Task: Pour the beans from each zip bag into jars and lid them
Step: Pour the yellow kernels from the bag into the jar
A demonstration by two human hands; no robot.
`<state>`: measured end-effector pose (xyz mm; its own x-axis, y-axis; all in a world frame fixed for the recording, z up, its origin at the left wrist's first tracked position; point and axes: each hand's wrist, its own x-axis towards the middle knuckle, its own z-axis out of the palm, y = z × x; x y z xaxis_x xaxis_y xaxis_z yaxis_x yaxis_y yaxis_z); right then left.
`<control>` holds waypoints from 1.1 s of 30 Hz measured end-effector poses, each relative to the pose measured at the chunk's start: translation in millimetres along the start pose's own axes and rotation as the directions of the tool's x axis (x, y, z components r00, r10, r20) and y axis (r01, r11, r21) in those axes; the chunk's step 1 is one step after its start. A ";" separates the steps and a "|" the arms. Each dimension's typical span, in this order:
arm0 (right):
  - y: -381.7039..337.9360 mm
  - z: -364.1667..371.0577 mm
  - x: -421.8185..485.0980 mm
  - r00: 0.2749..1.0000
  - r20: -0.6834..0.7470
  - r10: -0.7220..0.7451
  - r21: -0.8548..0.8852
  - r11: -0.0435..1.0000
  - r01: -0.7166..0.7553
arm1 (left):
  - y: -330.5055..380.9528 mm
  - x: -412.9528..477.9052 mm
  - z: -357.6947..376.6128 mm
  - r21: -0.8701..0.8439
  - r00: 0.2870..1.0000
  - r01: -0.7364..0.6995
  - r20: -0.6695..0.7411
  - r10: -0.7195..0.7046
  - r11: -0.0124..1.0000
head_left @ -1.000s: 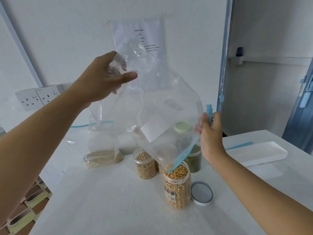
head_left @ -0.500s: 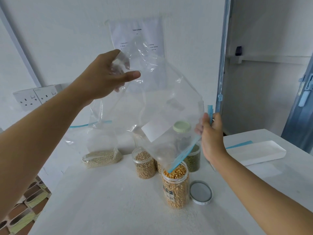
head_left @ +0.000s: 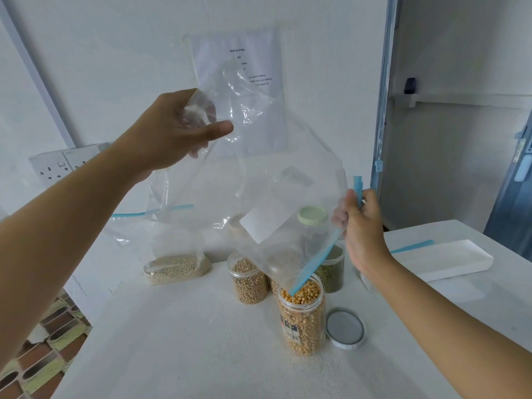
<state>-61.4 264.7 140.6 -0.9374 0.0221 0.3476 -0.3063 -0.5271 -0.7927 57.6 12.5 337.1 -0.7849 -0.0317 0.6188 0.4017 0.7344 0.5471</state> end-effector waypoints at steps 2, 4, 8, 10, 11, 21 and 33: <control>-0.6 0.4 1.3 1.000 -0.012 -0.007 0.007 1.000 0.007 | -3.8 0.2 -1.6 -0.008 1.000 0.008 -0.005 -0.008 1.000; -1.9 1.1 2.1 1.000 0.011 -0.001 -0.004 1.000 0.001 | -7.2 -1.4 -1.9 -0.005 1.000 0.016 -0.003 -0.016 1.000; -1.9 1.3 5.7 1.000 0.004 -0.013 0.001 1.000 0.013 | -8.8 -3.6 -3.8 -0.040 0.999 0.032 -0.006 -0.033 0.999; -1.9 2.8 5.2 0.999 0.036 -0.005 0.014 1.000 0.004 | -8.4 -5.3 -5.4 -0.048 0.999 0.037 -0.009 -0.038 0.998; -1.4 3.0 5.0 0.999 0.039 -0.005 0.029 1.000 0.004 | -8.0 -5.6 -6.4 -0.059 0.999 0.038 -0.013 -0.039 0.998; -7.1 6.2 7.1 0.994 0.092 0.053 0.029 0.998 -0.056 | -18.3 -17.0 -18.3 0.010 0.997 0.053 -0.049 -0.052 0.999; -36.4 69.8 15.7 0.978 0.195 0.068 -0.123 0.991 -0.045 | -105.0 -115.0 -50.3 -0.292 0.924 0.370 0.017 -0.382 0.882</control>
<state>-53.4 225.0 209.9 -0.9058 -0.1801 0.3836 -0.2822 -0.4188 -0.8631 129.4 -95.0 236.9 -0.8868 -0.2979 0.3534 0.2018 0.4383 0.8759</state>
